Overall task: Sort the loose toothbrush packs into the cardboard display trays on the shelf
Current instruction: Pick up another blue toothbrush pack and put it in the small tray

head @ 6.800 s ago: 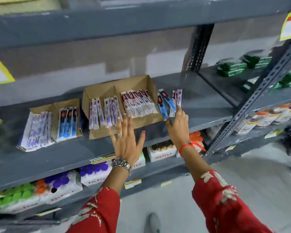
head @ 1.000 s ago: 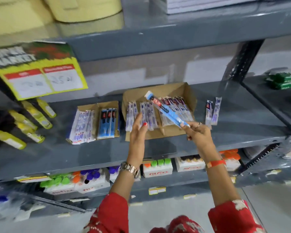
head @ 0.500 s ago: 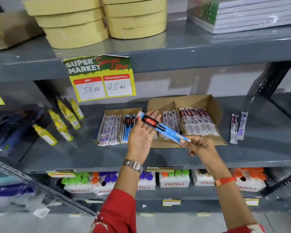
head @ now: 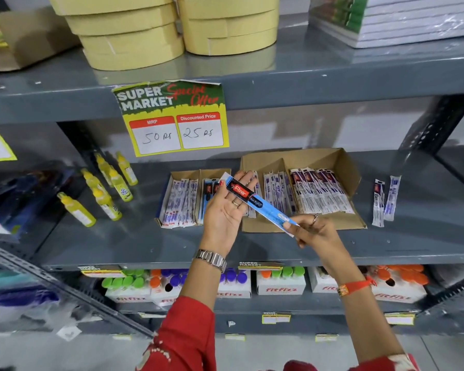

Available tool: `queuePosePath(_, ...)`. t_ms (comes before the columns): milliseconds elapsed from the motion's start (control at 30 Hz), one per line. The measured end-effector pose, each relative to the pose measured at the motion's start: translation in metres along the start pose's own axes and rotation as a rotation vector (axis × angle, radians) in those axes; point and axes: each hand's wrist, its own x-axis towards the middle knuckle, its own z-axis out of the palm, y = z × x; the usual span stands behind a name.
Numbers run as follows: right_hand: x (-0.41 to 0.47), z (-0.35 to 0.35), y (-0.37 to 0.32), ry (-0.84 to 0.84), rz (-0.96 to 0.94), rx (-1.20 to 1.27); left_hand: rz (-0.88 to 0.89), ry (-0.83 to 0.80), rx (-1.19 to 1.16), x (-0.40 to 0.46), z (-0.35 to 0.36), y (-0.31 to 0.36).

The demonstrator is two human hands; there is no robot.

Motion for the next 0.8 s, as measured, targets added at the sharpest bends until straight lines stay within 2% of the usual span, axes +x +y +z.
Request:
queuePosePath(100,0.001,0.004,0.002,0.009,0.035,-0.003,0.036,0.046,0.098,0.0,-0.003,0.002)
queuePosePath(167,0.003,0.009,0.005,0.04,0.053,0.026,0.087,0.151,0.306,0.0,-0.008,0.002)
queuePosePath(233,0.005,0.017,0.008,0.098,0.076,0.083,0.187,0.23,0.674,-0.003,-0.02,0.0)
queuePosePath(367,0.006,0.045,0.017,0.2,0.163,0.214,0.444,0.269,1.45,-0.018,-0.073,-0.005)
queuePosePath(467,0.011,0.076,0.026,0.232,0.245,0.274,0.457,0.356,1.833,-0.029,-0.11,-0.002)
queuePosePath(667,0.026,0.149,0.034,0.318,0.461,0.396,0.232,0.484,2.13,-0.039,-0.167,0.015)
queuePosePath(733,0.036,0.168,0.035,0.386,0.507,0.442,0.185,0.475,2.149,-0.039,-0.179,0.02)
queuePosePath(800,0.047,0.182,0.04,0.463,0.514,0.471,0.177,0.398,2.153,-0.038,-0.189,0.023)
